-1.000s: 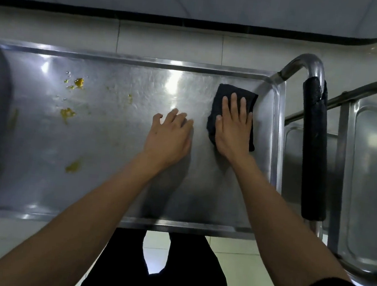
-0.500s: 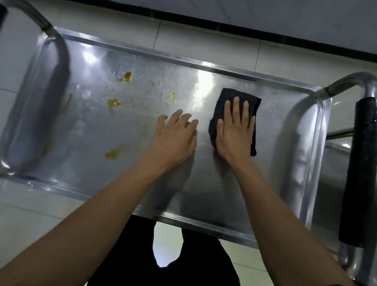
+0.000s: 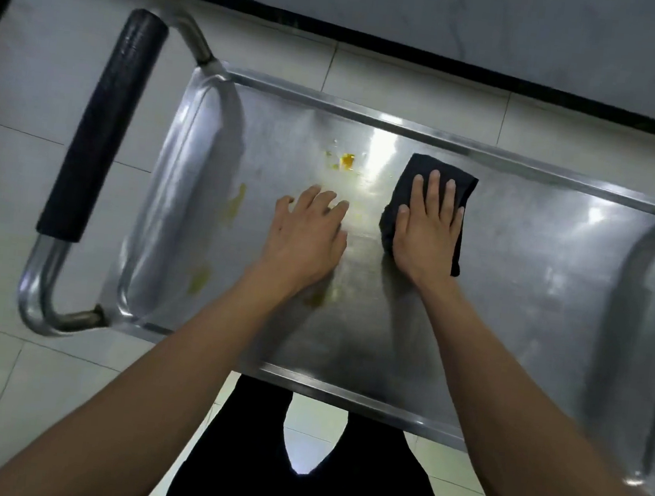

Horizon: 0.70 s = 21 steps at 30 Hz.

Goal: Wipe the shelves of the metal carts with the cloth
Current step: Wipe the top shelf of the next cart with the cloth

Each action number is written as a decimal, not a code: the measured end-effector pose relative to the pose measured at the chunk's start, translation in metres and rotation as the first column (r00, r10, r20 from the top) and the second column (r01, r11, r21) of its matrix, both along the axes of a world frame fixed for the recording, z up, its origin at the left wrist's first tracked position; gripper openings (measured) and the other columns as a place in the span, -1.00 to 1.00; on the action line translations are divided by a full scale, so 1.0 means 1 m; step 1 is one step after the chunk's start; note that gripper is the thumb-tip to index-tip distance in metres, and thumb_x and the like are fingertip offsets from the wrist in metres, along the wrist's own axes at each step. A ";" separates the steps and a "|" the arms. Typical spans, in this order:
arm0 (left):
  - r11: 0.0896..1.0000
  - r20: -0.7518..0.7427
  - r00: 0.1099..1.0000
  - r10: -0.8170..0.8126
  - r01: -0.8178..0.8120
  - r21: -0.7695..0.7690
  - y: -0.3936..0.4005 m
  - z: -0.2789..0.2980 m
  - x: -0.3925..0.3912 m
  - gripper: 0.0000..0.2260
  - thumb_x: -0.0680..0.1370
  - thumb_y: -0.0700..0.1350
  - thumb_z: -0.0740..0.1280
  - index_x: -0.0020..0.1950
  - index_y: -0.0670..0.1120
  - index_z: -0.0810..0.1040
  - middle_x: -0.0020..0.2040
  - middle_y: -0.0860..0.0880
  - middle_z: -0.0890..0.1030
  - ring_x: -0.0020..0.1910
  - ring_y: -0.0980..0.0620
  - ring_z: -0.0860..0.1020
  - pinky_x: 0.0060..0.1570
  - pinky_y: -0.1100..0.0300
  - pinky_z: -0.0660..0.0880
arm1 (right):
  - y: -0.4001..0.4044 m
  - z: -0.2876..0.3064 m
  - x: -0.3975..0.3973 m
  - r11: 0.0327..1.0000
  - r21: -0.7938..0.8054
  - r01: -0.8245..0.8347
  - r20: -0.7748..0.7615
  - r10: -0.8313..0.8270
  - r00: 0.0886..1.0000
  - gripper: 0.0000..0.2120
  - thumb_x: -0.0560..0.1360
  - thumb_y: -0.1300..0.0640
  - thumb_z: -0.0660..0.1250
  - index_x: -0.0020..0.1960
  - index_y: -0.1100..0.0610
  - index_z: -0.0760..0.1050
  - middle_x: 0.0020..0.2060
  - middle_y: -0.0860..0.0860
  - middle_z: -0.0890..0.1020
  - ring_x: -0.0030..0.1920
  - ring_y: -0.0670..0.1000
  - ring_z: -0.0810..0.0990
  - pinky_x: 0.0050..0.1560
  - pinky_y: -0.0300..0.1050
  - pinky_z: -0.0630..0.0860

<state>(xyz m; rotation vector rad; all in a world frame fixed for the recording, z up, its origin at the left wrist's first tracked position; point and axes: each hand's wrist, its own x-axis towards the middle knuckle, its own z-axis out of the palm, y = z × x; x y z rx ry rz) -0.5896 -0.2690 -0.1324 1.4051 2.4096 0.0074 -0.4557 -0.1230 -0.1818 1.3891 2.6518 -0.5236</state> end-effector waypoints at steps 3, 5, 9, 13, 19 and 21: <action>0.999 0.031 0.999 0.038 -0.039 0.024 -0.017 -0.001 -0.037 -0.58 0.63 0.05 0.17 0.49 0.02 0.39 0.52 -0.03 0.37 0.55 -0.07 0.22 0.42 -0.17 0.18 | -0.011 -0.002 -0.028 1.000 0.010 0.023 0.008 -0.023 1.000 -0.46 0.69 -0.02 -0.08 0.64 0.03 -0.07 0.63 0.02 -0.11 0.61 0.10 -0.21 0.57 0.21 -0.12; 0.997 0.044 0.997 0.064 -0.065 0.030 -0.024 -0.002 -0.059 -0.57 0.63 0.04 0.18 0.50 0.00 0.38 0.52 -0.04 0.37 0.55 -0.07 0.21 0.43 -0.17 0.18 | -0.017 -0.003 -0.045 1.000 0.019 0.021 0.005 -0.021 1.000 -0.46 0.69 -0.02 -0.08 0.64 0.03 -0.07 0.63 0.01 -0.11 0.61 0.10 -0.21 0.58 0.21 -0.12; 0.994 0.064 0.993 0.099 -0.101 0.028 -0.031 -0.003 -0.093 -0.56 0.64 0.04 0.18 0.51 -0.04 0.37 0.53 -0.07 0.35 0.55 -0.10 0.21 0.44 -0.16 0.20 | -0.028 -0.004 -0.074 1.000 0.022 -0.001 0.005 0.001 1.000 -0.46 0.69 -0.02 -0.09 0.64 0.02 -0.08 0.63 0.01 -0.12 0.61 0.09 -0.22 0.58 0.21 -0.13; 0.977 0.071 0.977 0.201 -0.205 0.052 -0.039 0.000 -0.119 -0.55 0.65 0.05 0.17 0.53 -0.04 0.36 0.53 -0.08 0.35 0.53 -0.11 0.25 0.43 -0.16 0.20 | -0.035 -0.003 -0.098 0.998 0.021 -0.051 0.020 0.051 0.998 -0.46 0.69 -0.04 -0.12 0.64 0.02 -0.11 0.62 0.01 -0.15 0.60 0.09 -0.25 0.58 0.20 -0.15; 0.962 0.032 0.963 0.267 -0.268 0.041 -0.054 0.000 -0.150 -0.58 0.63 0.06 0.15 0.45 -0.06 0.43 0.47 -0.10 0.42 0.48 -0.14 0.31 0.43 -0.21 0.26 | -0.044 -0.004 -0.138 0.994 0.032 -0.107 0.008 0.107 0.994 -0.45 0.69 -0.04 -0.10 0.64 0.04 -0.08 0.63 0.03 -0.12 0.61 0.12 -0.22 0.57 0.23 -0.13; 0.955 0.045 0.954 0.296 -0.297 0.012 -0.058 -0.002 -0.157 -0.57 0.63 0.07 0.15 0.48 -0.02 0.39 0.51 -0.07 0.36 0.53 -0.12 0.23 0.50 -0.25 0.13 | -0.049 -0.006 -0.152 0.992 0.032 -0.125 -0.004 0.126 0.992 -0.45 0.68 -0.04 -0.09 0.64 0.05 -0.07 0.63 0.04 -0.11 0.61 0.13 -0.21 0.57 0.24 -0.13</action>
